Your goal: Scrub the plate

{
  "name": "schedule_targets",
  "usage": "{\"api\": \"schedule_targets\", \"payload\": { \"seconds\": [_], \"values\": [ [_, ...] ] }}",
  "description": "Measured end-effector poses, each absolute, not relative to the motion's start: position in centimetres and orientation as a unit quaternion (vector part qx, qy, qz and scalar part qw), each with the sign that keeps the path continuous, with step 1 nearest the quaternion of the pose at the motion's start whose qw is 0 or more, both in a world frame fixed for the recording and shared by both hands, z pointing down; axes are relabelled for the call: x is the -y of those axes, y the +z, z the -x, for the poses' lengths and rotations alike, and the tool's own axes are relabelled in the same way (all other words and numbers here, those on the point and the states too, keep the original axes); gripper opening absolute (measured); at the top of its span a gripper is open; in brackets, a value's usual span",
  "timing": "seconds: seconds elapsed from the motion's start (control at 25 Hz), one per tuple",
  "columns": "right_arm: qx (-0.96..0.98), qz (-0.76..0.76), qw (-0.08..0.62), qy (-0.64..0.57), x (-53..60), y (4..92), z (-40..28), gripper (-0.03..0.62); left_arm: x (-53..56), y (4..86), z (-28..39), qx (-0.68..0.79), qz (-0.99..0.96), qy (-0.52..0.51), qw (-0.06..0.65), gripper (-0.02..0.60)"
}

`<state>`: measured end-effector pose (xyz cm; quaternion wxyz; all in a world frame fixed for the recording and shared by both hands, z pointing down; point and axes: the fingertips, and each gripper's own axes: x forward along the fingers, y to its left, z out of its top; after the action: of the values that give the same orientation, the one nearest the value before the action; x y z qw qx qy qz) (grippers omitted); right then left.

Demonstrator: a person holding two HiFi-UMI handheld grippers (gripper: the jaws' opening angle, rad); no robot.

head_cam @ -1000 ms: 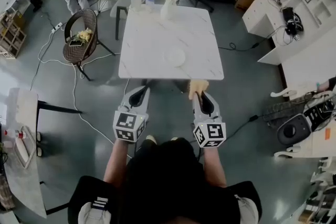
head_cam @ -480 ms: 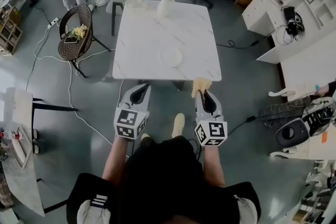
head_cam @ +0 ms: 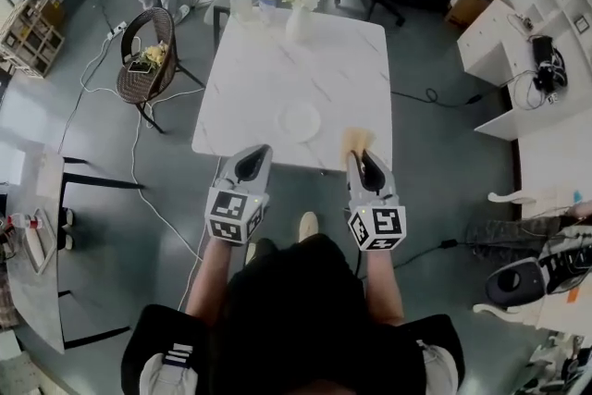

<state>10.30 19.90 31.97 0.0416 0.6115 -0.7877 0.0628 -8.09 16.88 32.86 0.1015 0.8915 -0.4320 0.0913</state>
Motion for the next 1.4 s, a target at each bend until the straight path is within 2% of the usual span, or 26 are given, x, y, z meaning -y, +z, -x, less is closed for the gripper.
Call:
{"api": "schedule_targets", "payload": {
  "seconds": [0.32,0.72,1.4],
  "values": [
    [0.836,-0.542,0.044,0.073,-14.1,33.2,-12.9,0.075,-13.5,34.8,5.0,0.500,-0.851,0.106,0.121,0.008],
    [0.879,-0.466,0.052,0.090,-9.9,35.3,-11.0,0.075,-11.9,37.0,5.2,0.553,-0.812,0.113,0.149,0.008],
    [0.871,-0.458,0.121,0.131,-0.5,41.7,-6.9,0.076,-1.5,44.0,7.5,0.516,-0.819,0.139,0.208,0.008]
  ]
}}
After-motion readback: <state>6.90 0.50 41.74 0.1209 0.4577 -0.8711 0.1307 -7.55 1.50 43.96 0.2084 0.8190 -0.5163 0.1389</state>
